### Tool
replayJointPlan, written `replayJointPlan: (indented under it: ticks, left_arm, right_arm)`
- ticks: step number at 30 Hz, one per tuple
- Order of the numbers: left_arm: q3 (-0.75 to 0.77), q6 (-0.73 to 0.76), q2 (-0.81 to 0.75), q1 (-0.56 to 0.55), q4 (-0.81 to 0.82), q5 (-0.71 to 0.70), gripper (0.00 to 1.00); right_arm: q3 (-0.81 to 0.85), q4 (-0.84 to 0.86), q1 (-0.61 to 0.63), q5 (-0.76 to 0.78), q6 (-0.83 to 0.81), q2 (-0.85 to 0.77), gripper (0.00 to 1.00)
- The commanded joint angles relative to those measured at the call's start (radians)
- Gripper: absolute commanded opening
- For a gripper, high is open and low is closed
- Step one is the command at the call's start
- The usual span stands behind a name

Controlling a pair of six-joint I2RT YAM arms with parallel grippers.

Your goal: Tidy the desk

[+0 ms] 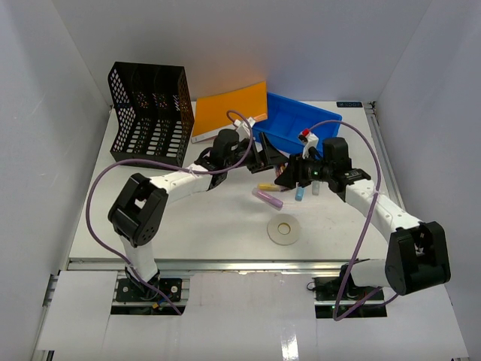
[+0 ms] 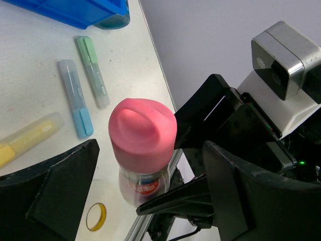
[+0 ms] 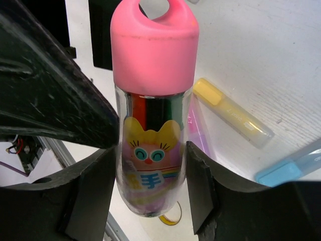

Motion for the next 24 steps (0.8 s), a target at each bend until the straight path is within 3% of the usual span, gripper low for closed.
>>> replayJointPlan:
  ticks: [1,6,9,13,24]
  left_arm:
    - [0.078,0.109,-0.111,0.032,-0.133,-0.056,0.97]
    - [0.121,0.269,-0.222,0.104,-0.332,-0.168,0.98]
    - [0.090,0.411,-0.318,0.146,-0.448,-0.241,0.98]
    - [-0.034,0.620,-0.467,0.178,-0.534,-0.345,0.98]
    - [-0.445,0.853,-0.814,0.189,-0.515,-0.528,0.98]
  right_arm:
    - [0.025,0.034,-0.057,-0.066,-0.070,-0.052,0.08]
    - [0.060,0.018,-0.137,-0.035,-0.091,-0.042,0.08]
    - [0.126,0.016,-0.168,0.062,-0.088,0.006,0.08]
    - [0.247,0.014,-0.200,0.246,-0.029,0.095,0.08]
    - [0.571,0.017,-0.240,0.623,0.079,0.443,0.08]
